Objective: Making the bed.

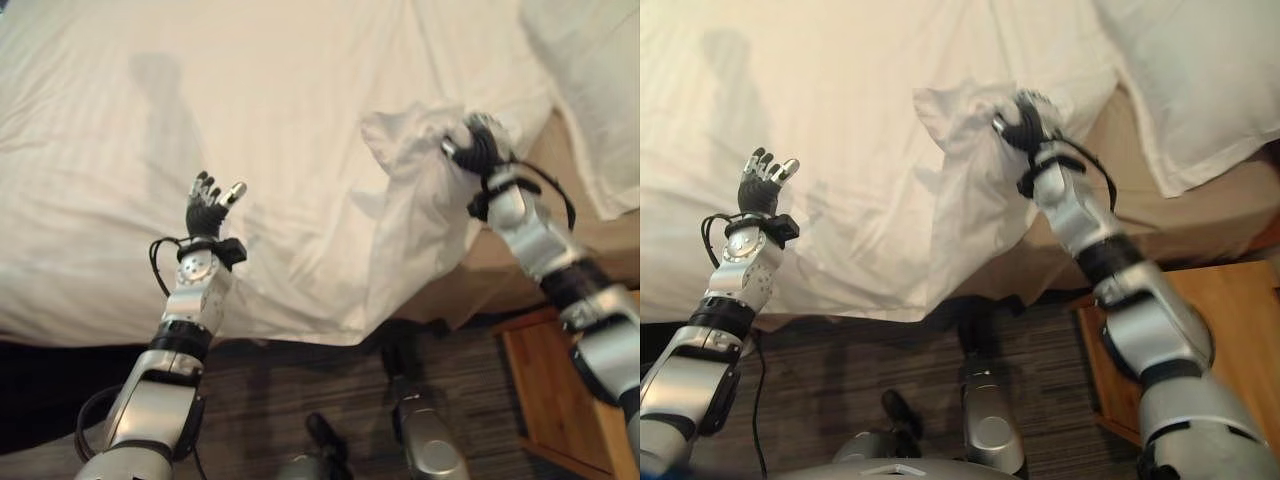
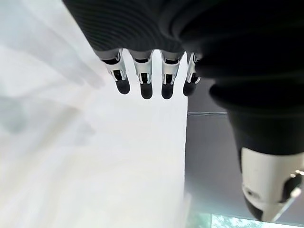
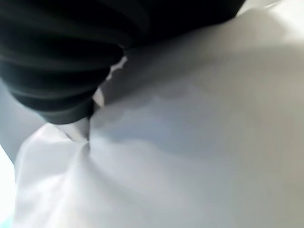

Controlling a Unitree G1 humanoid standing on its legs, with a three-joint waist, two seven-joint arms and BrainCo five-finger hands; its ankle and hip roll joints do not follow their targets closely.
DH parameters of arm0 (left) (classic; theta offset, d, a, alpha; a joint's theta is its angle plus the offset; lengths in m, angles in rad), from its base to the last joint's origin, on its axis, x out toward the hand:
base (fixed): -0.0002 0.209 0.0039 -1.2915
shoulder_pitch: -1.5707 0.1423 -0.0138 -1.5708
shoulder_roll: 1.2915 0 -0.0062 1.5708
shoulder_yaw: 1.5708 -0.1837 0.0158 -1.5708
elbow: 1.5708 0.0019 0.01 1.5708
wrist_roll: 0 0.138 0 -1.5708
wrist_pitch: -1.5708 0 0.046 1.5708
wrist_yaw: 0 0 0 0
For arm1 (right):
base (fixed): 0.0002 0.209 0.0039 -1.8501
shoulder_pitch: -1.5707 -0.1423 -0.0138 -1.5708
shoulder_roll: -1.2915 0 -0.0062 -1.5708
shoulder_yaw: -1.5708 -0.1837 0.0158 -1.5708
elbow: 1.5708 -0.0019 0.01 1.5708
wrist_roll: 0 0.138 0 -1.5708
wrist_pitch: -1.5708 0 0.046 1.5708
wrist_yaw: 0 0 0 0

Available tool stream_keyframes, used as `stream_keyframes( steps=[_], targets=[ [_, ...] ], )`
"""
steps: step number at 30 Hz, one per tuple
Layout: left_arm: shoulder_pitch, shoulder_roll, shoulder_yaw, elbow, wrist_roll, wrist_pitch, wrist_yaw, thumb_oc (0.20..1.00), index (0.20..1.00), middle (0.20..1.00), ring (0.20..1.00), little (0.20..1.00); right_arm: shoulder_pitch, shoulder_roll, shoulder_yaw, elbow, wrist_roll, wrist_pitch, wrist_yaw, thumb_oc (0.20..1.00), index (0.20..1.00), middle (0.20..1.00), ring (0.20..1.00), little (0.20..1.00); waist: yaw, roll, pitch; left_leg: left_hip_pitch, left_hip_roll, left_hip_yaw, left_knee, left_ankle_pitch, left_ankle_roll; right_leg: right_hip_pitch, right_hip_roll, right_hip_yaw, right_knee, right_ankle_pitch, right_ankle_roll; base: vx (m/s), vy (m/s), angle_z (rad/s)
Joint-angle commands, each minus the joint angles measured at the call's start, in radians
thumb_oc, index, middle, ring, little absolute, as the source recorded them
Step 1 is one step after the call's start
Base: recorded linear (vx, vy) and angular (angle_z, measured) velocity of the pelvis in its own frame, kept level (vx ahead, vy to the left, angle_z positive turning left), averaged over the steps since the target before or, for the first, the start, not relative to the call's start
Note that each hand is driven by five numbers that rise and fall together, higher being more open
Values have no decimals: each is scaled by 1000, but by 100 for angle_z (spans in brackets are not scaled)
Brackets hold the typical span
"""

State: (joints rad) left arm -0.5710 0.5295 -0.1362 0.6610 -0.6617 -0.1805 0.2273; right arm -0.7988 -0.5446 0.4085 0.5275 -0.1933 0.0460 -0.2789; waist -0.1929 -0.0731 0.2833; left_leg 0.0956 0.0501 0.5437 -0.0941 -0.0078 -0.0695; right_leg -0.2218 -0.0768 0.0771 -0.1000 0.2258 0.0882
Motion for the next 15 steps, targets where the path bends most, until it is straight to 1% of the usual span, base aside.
stream_keyframes(
  steps=[1,2,3,5,6,7,8,9,10,12,14,15],
  targets=[
    [31,8,39,-4,33,-17,-21,1000,1000,1000,1000,1000,15,-46,23,34,-2,-17,9,200,200,200,200,200,-14,44,-66,37,30,-20,7,9,-42,37,-74,23,13,-5,127,-137,35,-40],
    [67,-14,37,-16,47,-9,-24,1000,1000,1000,1000,1000,82,-43,-12,31,-20,-13,13,200,200,200,200,200,-26,30,-70,48,35,-17,7,11,-44,50,-82,10,22,3,130,-100,3,-35],
    [67,-14,36,-16,48,-9,-24,1000,1000,1000,1000,1000,83,-43,-13,30,-21,-13,13,200,200,200,200,200,-27,30,-71,49,35,-18,7,11,-44,51,-82,10,22,2,130,-149,5,-31],
    [75,-26,25,-14,55,-5,-28,1000,1000,1000,1000,1000,113,-47,-18,71,-74,-4,0,200,200,200,200,200,-22,31,-57,52,47,-14,7,15,-40,50,-95,-40,88,-31,119,-133,-1,-14],
    [74,-26,25,-13,54,-5,-28,1000,1000,1000,1000,1000,112,-47,-18,72,-74,-4,0,200,200,200,200,200,-23,32,-57,52,47,-15,7,15,-40,50,-95,-40,90,-33,119,-138,-14,-7],
    [71,-36,14,-6,64,-3,-29,1000,1000,1000,1000,1000,116,-30,-21,114,-69,0,-7,200,200,200,200,200,-10,38,-49,51,57,-1,7,23,-36,51,-115,-98,133,-56,109,-111,-11,1],
    [63,-42,3,2,62,-3,-37,1000,1000,1000,1000,1000,110,-30,-12,223,-62,6,-5,200,200,200,200,200,-5,45,-47,56,57,-9,7,6,-37,81,-140,-125,177,-104,106,-227,-82,2],
    [53,-49,0,18,56,-3,-42,1000,1000,1000,1000,1000,92,-27,-2,294,-69,4,-14,200,200,200,200,200,-3,42,-41,46,61,10,7,30,-31,84,-146,-127,199,-101,94,-128,-51,-4],
    [46,-51,-3,27,53,-4,-44,1000,1000,1000,1000,1000,77,-32,3,338,-63,5,-14,200,200,200,200,200,0,44,-44,51,55,-1,7,11,-35,101,-159,-119,212,-128,103,-145,-85,-15],
    [35,-58,-14,45,58,-2,-47,1000,1000,1000,1000,1000,32,-52,10,397,-57,13,-14,200,200,200,200,200,11,42,-45,34,56,9,7,19,-39,115,-176,-89,211,-143,105,-105,-92,-14],
    [29,-62,-13,55,61,-6,-47,1000,1000,1000,1000,1000,-7,-72,16,422,-54,11,-16,200,200,200,200,200,28,41,-49,21,54,19,7,28,-47,134,-191,-64,167,-143,112,-130,-158,-54],
    [19,-64,-9,73,61,-9,-38,1000,1000,1000,1000,1000,-47,-93,34,414,-62,13,-17,200,200,200,200,200,40,37,-49,3,57,27,7,38,-56,151,-200,-64,102,-135,118,-177,-206,-61]
  ],
)
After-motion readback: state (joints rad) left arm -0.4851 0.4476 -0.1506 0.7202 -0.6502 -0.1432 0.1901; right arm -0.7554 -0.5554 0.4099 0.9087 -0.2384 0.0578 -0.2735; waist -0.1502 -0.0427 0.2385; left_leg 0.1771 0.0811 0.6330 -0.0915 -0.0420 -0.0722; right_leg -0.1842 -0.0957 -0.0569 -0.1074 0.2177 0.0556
